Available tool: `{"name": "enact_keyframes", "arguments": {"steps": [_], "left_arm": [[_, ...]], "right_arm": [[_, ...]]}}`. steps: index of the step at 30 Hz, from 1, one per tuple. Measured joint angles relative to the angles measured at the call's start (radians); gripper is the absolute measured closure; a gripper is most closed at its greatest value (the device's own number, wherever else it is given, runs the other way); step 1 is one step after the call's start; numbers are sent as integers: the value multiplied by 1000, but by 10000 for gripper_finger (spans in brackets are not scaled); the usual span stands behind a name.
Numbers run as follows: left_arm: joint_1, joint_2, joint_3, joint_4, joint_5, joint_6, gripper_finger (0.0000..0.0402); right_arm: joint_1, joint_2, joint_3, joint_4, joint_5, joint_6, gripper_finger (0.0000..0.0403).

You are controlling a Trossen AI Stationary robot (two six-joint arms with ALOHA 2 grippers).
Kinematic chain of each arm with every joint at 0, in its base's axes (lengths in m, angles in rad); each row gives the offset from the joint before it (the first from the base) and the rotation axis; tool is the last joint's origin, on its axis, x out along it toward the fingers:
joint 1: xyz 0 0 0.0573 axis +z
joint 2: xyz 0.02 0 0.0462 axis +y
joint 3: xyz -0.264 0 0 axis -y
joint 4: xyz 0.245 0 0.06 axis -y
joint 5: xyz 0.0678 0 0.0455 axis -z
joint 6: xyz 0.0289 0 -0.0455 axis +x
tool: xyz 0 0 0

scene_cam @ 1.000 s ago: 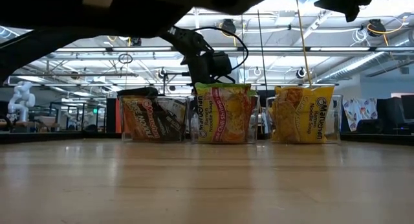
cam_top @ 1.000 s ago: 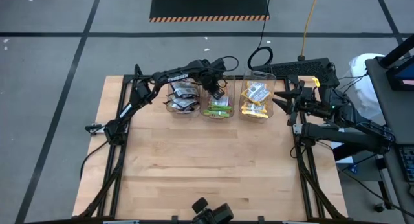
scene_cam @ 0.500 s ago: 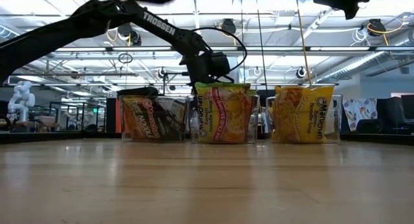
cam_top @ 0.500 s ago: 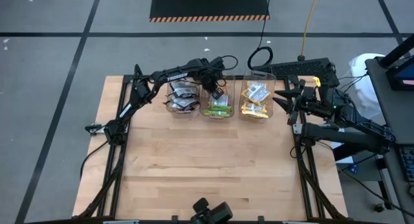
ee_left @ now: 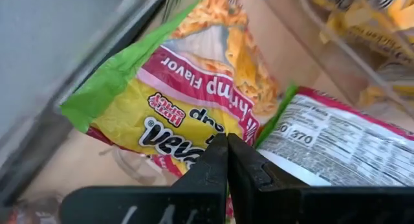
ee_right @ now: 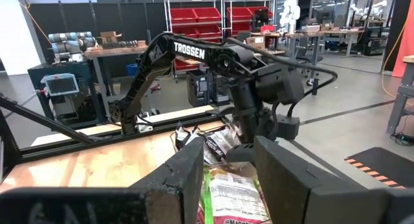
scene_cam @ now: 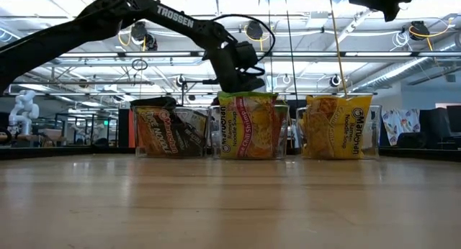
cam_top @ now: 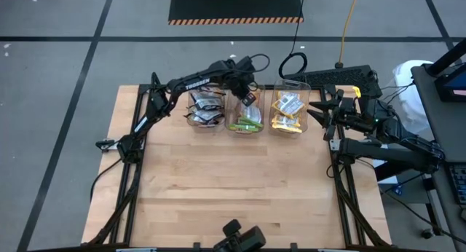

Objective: Sort Maruchan noodles
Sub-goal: Adjust the green noodle pack in the middle transparent bin

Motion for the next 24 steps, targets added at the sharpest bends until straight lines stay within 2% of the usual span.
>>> {"name": "enact_keyframes", "arguments": {"steps": [9,15,24], "left_arm": [[-4,-2,15,1,-6,29,401],[-9,-2,16,2,-177,140,401],[-50,-4,17,8,-265,239,401]], "right_arm": [[0,0,0,0,0,1,271],[0,0,0,0,0,0,271],[0,0,0,0,0,-1,271]]}}
